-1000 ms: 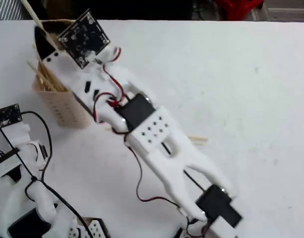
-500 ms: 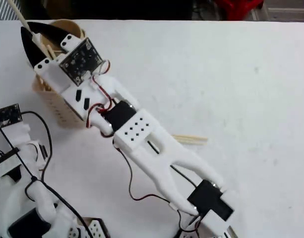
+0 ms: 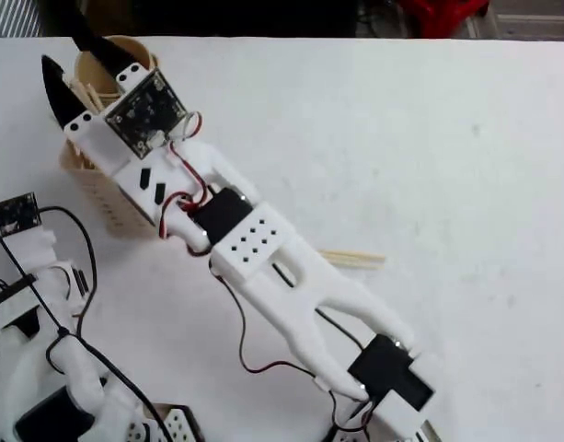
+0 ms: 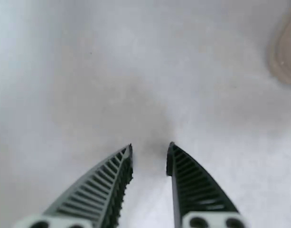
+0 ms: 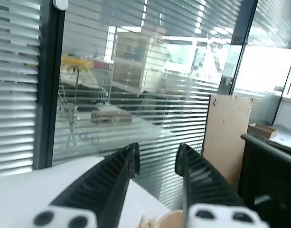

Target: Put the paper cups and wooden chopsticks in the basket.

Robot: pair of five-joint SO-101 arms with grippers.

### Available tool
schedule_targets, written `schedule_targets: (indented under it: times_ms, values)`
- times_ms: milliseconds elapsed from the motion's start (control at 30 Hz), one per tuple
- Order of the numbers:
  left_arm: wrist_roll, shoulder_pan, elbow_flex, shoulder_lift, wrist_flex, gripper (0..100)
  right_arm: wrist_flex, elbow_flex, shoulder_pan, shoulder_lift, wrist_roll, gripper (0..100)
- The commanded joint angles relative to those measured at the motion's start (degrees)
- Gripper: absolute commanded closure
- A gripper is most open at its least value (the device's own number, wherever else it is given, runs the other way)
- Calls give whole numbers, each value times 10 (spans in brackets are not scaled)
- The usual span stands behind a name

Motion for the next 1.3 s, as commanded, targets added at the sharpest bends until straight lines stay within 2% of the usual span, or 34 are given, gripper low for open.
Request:
schedule_targets:
  times_ms: [0,100,167,267,400,533,600,667,800,1067,1267]
  values:
    - [4,7,-4,-10,-14,865,44,-4,13,-51,1,915]
    - [4,7,-4,-10,-14,865,149,-3,22,-98,1,976]
    - [4,7,-4,-10,-14,865,267,-3,26,-137,1,981]
    - [4,7,-4,-10,-14,865,488,-3,36,-196,1,950]
    - [4,7,-4,-10,-14,865,724,-3,65,-246,1,883]
    - [4,7,-4,-10,-14,865,880,-3,95,-239,15,808]
    - [4,7,-4,-10,-14,865,917,8,114,-225,91,793]
    - [4,7,-3,-10,-14,865,924,34,126,-207,164,803]
    - [4,7,-3,-10,-14,865,888,113,143,-165,217,814]
    - [4,7,-3,-10,-14,865,691,303,174,-110,386,812]
    - [4,7,-3,-10,-14,865,516,425,184,-110,447,811]
